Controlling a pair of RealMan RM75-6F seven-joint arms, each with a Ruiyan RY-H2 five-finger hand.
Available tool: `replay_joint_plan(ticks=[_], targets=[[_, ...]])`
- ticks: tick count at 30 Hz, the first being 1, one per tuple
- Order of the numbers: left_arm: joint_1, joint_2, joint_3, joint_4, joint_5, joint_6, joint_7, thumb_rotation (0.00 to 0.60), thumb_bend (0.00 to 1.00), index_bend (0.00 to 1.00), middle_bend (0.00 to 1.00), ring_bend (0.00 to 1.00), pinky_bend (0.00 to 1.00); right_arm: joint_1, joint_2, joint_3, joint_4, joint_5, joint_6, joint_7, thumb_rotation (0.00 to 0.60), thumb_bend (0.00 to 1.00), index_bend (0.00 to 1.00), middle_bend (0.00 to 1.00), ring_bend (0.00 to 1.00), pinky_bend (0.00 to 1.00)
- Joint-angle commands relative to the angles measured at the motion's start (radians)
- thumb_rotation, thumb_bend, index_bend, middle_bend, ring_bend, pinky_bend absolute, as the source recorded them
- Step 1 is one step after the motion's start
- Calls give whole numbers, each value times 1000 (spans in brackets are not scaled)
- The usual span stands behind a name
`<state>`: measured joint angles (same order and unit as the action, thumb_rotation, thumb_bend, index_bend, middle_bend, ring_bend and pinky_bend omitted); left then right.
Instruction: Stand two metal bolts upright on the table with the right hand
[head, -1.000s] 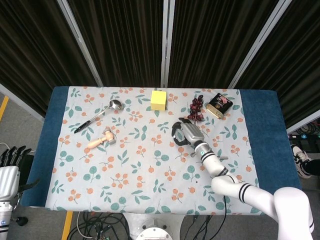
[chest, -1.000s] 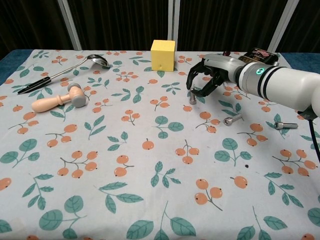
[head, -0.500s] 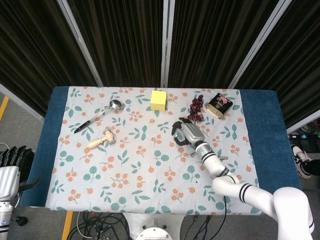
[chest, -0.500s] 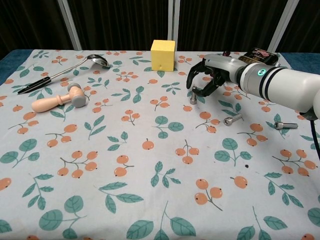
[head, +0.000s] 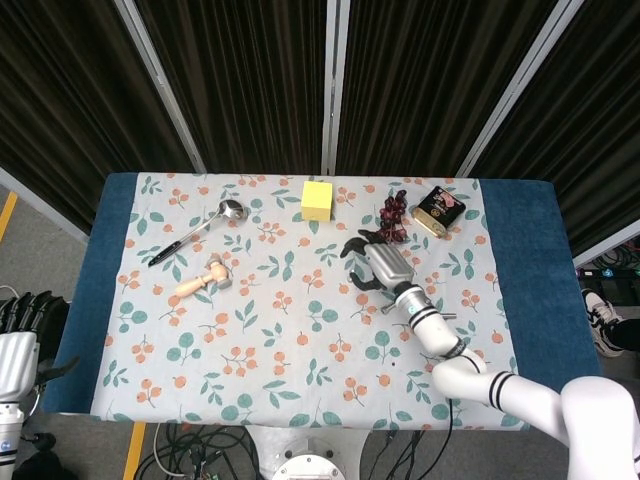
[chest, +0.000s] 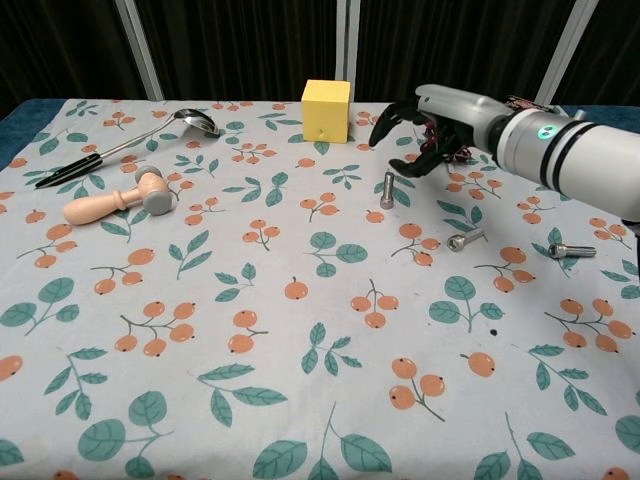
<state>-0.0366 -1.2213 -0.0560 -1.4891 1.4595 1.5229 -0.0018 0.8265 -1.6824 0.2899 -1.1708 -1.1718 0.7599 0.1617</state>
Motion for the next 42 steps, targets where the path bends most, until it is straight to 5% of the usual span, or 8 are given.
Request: replay_joint_plan(ticks=[1, 11, 23, 42], targets=[[-2, 1, -1, -1, 4, 2, 2, 600, 0, 158, 87, 0, 0, -69, 93, -50, -91, -89, 111, -28, 600, 321, 332, 211, 0, 0], [1, 4, 4, -22, 19, 17, 26, 600, 0, 158, 87, 0, 0, -128, 275, -195, -205, -180, 101, -192, 600, 239, 365, 244, 0, 70], [21, 12, 11, -42, 18, 38, 36, 600, 0, 158, 87, 0, 0, -102, 180, -241, -71, -221, 81, -323, 600, 205, 416, 227, 0, 0], [26, 13, 11, -45, 17, 39, 37, 600, 0, 158, 87, 0, 0, -114, 77, -237, 82, -247, 99, -148, 600, 214, 479, 236, 0, 0]])
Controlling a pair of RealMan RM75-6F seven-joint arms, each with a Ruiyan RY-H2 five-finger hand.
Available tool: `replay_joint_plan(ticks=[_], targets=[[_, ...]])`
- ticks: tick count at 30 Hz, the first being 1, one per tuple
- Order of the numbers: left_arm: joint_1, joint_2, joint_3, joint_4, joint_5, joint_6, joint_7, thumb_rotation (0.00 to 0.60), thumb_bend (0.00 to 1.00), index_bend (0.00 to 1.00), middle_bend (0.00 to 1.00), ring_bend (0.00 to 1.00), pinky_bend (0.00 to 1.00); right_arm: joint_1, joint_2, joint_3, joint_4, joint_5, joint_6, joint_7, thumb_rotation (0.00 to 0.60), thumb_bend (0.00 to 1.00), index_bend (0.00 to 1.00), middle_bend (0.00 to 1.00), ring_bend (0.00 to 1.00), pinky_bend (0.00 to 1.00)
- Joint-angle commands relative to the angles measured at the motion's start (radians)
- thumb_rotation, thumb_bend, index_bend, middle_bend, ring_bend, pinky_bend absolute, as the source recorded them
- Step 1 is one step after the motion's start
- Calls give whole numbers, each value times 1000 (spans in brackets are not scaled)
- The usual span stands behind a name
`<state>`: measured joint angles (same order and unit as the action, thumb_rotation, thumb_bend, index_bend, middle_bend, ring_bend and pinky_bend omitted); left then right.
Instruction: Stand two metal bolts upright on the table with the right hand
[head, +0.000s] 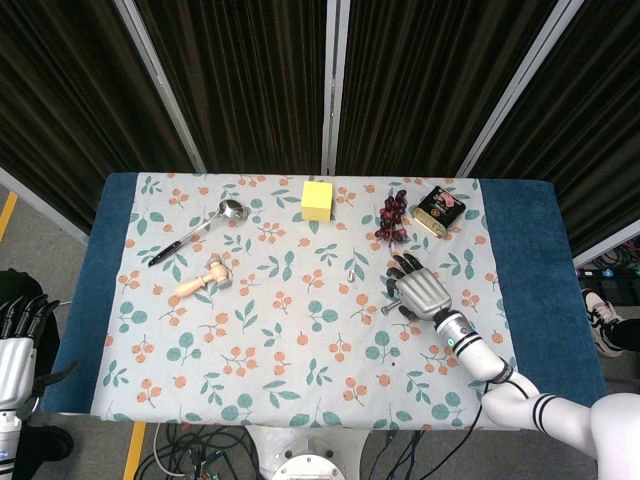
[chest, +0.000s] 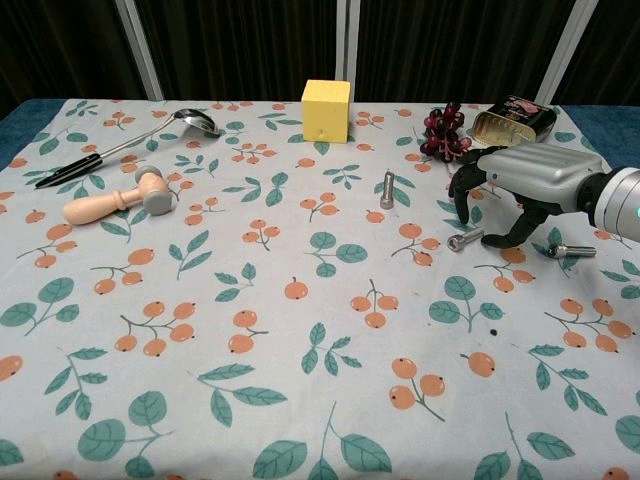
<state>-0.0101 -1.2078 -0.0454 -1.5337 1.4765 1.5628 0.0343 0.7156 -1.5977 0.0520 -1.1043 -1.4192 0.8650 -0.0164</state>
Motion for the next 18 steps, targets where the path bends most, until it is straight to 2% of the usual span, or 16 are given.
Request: replay_joint_plan(ticks=[1, 18], targets=[[0, -1, 0, 0, 0, -1, 1, 600, 0, 158, 87, 0, 0, -4, -10, 1, 20, 0, -6, 39, 600, 217, 481, 236, 0, 0], [0, -2, -1, 1, -1, -5, 3, 600, 0, 158, 87, 0, 0, -7, -35, -6, 75, -26, -1, 112, 600, 277, 513, 248, 0, 0]])
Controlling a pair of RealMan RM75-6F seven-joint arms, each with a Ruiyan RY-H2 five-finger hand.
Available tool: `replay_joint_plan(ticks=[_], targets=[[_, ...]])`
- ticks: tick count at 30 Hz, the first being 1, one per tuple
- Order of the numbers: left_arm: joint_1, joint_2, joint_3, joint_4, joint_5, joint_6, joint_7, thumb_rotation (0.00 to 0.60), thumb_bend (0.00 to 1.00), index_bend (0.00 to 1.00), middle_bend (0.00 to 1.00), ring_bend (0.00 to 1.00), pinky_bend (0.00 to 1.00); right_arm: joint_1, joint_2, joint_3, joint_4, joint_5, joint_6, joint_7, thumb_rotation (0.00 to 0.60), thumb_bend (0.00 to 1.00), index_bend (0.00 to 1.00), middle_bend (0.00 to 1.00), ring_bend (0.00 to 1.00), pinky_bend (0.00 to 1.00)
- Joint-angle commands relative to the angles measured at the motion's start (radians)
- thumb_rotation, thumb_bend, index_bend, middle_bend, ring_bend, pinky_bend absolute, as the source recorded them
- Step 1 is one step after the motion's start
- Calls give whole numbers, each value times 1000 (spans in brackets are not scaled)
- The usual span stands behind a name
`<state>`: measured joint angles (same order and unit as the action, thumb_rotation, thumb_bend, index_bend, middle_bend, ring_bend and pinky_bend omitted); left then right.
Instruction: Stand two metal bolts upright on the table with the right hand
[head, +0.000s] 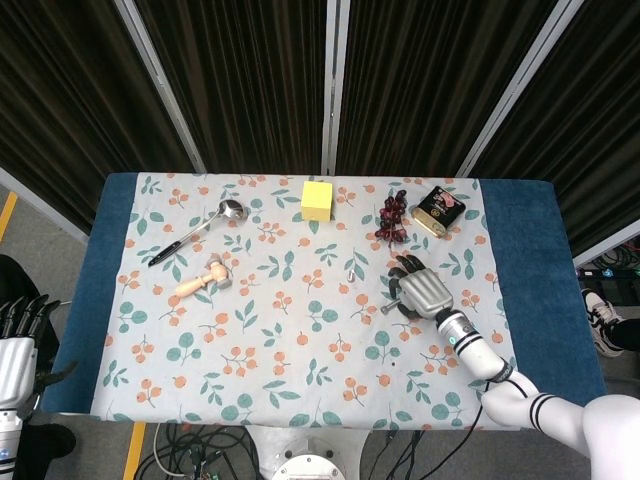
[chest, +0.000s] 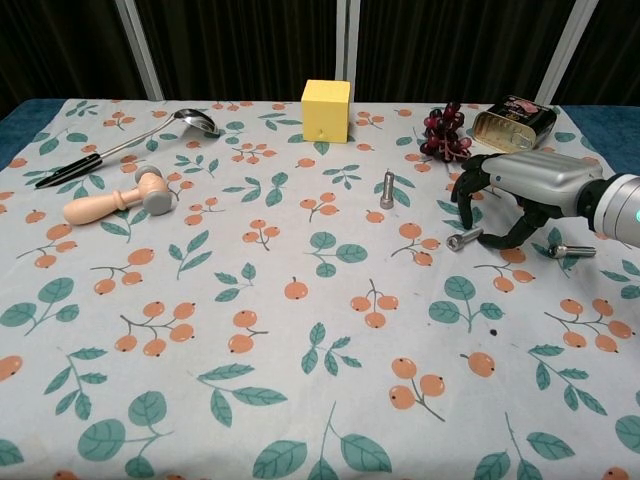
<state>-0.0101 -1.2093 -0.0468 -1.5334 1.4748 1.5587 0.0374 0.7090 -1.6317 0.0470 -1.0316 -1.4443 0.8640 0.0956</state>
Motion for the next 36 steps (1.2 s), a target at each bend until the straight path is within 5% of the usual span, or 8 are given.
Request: replay_joint_plan(ticks=[1, 12, 24, 36], targets=[[0, -1, 0, 1, 1, -1, 0, 600, 0, 158, 87, 0, 0, -1, -1, -1, 4, 0, 0, -2, 600, 282, 516, 249, 0, 0], [2, -2, 1, 4, 1, 1, -4, 600, 0, 158, 87, 0, 0, -12, 8, 7, -19, -23, 71, -90, 600, 392, 597, 287, 0, 0], [2, -6, 2, 10, 1, -2, -7, 600, 0, 158, 87, 0, 0, 30, 99, 7, -157, -68, 85, -442, 600, 394, 620, 297, 0, 0], [5, -7, 2, 13, -1, -1, -12, 600, 0, 158, 87, 0, 0, 80, 84, -17, -151, -161, 99, -670, 600, 394, 622, 297, 0, 0]])
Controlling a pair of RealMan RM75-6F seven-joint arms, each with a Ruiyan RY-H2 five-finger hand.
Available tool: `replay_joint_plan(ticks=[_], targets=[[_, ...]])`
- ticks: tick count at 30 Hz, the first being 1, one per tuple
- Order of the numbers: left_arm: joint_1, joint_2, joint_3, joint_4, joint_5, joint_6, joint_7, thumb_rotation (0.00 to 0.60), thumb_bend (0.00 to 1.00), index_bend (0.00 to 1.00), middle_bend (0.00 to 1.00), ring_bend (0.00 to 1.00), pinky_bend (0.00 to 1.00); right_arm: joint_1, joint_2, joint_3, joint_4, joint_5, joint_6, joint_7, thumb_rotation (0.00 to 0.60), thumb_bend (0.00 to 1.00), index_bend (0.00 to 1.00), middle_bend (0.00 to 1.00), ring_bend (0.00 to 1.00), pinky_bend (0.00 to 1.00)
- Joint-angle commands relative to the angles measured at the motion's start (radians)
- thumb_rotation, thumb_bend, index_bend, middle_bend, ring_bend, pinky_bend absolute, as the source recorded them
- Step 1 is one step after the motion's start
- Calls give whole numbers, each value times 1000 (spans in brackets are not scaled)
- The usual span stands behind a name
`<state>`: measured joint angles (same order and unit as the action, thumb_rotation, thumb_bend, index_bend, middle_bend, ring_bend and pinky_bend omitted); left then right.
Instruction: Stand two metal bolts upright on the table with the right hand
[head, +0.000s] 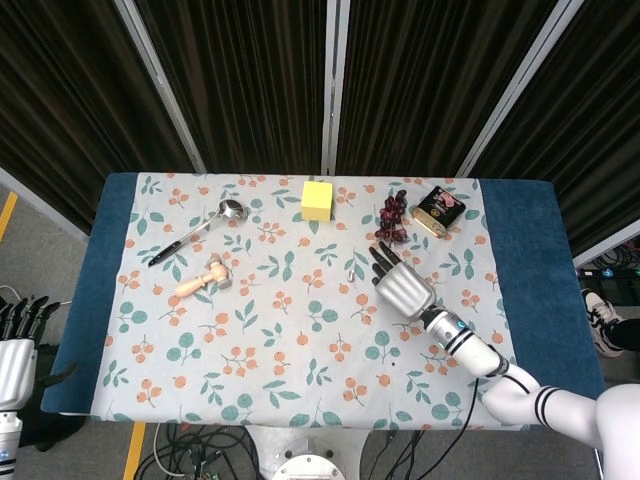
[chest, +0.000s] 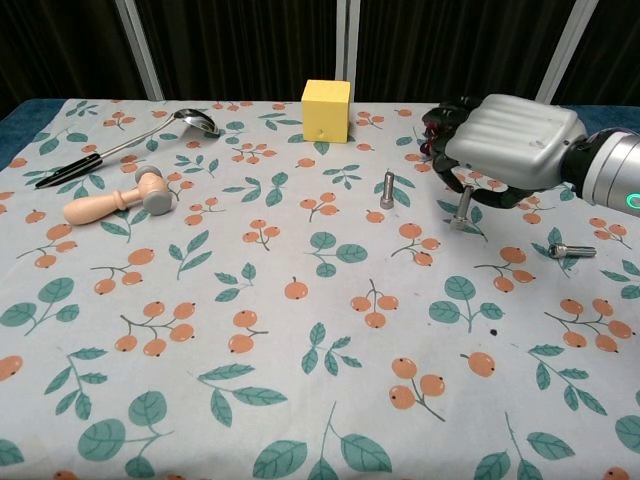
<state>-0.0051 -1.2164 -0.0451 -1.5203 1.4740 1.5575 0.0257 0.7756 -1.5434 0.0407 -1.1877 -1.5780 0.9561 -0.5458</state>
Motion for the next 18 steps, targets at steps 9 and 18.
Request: replay_joint_plan(ticks=[9, 18], targets=[[3, -3, 2, 5, -1, 1, -6, 600, 0, 157, 87, 0, 0, 13, -35, -66, 63, -154, 91, -128, 600, 395, 623, 300, 0, 0], [3, -5, 2, 10, 1, 1, -10, 600, 0, 158, 87, 0, 0, -25, -85, -95, 126, -200, 158, -142, 600, 394, 622, 295, 0, 0]])
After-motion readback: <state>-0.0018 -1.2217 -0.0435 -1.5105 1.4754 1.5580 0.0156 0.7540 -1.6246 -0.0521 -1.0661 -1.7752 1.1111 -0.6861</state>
